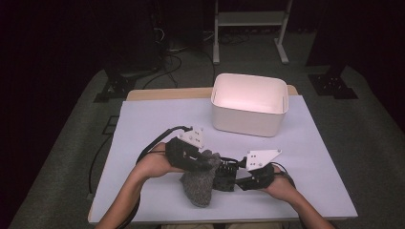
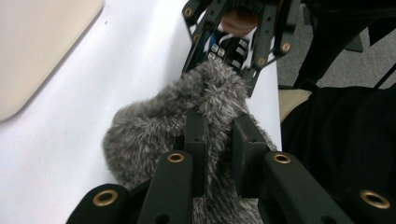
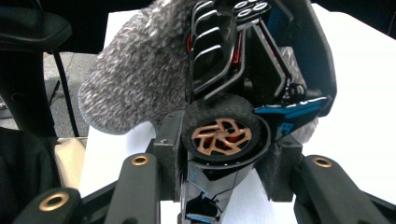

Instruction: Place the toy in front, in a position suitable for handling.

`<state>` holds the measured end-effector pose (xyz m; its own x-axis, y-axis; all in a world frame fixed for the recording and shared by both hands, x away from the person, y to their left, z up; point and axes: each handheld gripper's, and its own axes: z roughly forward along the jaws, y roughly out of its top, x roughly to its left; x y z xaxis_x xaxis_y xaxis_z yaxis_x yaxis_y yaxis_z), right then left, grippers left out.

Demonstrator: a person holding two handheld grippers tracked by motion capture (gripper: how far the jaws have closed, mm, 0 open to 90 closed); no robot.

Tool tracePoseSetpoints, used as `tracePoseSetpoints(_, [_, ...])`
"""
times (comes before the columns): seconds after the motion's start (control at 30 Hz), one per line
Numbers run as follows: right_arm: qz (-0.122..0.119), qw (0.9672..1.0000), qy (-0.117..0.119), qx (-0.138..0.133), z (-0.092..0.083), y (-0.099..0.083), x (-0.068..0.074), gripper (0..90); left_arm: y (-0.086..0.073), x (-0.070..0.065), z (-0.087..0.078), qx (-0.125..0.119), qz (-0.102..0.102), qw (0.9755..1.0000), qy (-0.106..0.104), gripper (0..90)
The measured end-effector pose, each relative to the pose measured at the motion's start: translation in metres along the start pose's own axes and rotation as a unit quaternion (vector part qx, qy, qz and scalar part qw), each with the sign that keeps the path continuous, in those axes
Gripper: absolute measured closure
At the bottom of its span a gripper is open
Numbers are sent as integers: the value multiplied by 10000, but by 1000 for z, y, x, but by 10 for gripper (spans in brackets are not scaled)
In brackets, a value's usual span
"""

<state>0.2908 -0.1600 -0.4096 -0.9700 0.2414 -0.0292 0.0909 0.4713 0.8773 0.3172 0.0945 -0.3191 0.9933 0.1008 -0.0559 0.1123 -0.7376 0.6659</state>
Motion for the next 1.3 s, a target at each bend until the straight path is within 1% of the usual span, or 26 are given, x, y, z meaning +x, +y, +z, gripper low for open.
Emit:
tracePoseSetpoints(0.13, [21,10000,-5,-10,0,0,0,560,-5,2,1,63,-55,10000,26,788])
tracePoseSetpoints(0.2, [13,10000,-9,-18,1,0,0,560,-7,3,2,24,-80,10000,9,788])
tracePoseSetpoints(0.3, [11,10000,-2,-6,0,0,0,559,-6,3,4,-45,-87,9999,-73,788])
tracePoseSetpoints(0.4, [-43,10000,-11,81,-2,1,0,558,-4,1,7,-56,-43,9999,-120,788])
tracePoseSetpoints(0.5, [-41,9998,4,174,-5,4,-1,553,-2,0,10,-1,-23,9999,-139,788])
tracePoseSetpoints(0.57, [-107,9997,-34,230,-7,5,-1,547,-2,0,11,32,-13,9999,-141,788])
tracePoseSetpoints(0.63, [-101,9997,-61,222,-9,7,-2,543,-2,0,13,26,-49,9999,-163,788])
tracePoseSetpoints(0.73, [-91,9997,-90,188,-12,11,-2,531,-2,0,13,28,-41,9998,-171,788])
tracePoseSetpoints(0.77, [-89,9998,-95,126,-14,12,-2,532,-2,0,14,16,-17,9998,-174,788])
tracePoseSetpoints(0.8, [-61,9999,-70,127,-15,15,-3,534,-2,0,14,10,-21,9998,-186,787])
tracePoseSetpoints(0.83, [-106,9998,-72,122,-16,16,-3,535,-2,0,14,23,-16,9998,-193,787])
tracePoseSetpoints(0.93, [-213,9994,-47,278,-16,21,-2,535,-2,-1,16,-2,7,9997,-263,787])
tracePoseSetpoints(1.03, [-228,9988,-38,433,-17,26,-2,535,-1,-1,18,-31,-8,9996,-290,787])
tracePoseSetpoints(1.07, [-287,9984,-38,482,-17,28,-2,535,-1,-1,19,-12,5,9995,-306,787])
tracePoseSetpoints(1.13, [-282,9978,-30,592,-19,30,-2,542,-2,-1,21,-17,-3,9994,-341,787])
tracePoseSetpoints(1.2, [-298,9975,-5,647,-21,30,-2,544,-3,-1,23,10,-11,9993,-361,787])
tracePoseSetpoints(1.3, [-252,9971,3,712,-24,29,-1,548,-4,-1,29,27,-19,9992,-393,787])
